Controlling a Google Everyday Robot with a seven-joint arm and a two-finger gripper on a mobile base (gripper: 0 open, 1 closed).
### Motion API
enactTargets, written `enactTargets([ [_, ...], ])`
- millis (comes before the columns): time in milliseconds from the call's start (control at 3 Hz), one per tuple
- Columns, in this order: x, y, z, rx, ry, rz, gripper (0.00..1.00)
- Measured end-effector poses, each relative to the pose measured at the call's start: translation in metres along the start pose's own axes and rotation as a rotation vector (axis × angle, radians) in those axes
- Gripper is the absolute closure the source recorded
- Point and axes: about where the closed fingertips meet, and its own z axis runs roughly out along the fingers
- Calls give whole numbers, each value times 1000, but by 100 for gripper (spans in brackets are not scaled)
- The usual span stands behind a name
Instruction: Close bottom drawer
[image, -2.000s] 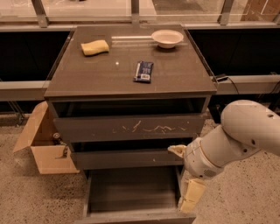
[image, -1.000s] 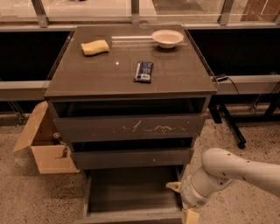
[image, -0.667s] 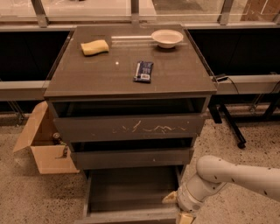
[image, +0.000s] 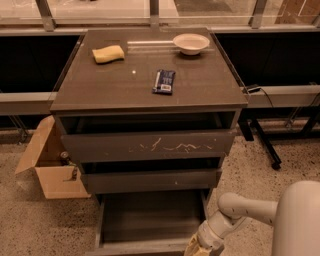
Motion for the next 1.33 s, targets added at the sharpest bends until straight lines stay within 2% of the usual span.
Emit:
enactTargets([
  [333,7,3,20,-19,-18,20,100],
  [667,16,-10,32,-8,25,55,100],
  [1333,42,-40,75,12,172,133,100],
])
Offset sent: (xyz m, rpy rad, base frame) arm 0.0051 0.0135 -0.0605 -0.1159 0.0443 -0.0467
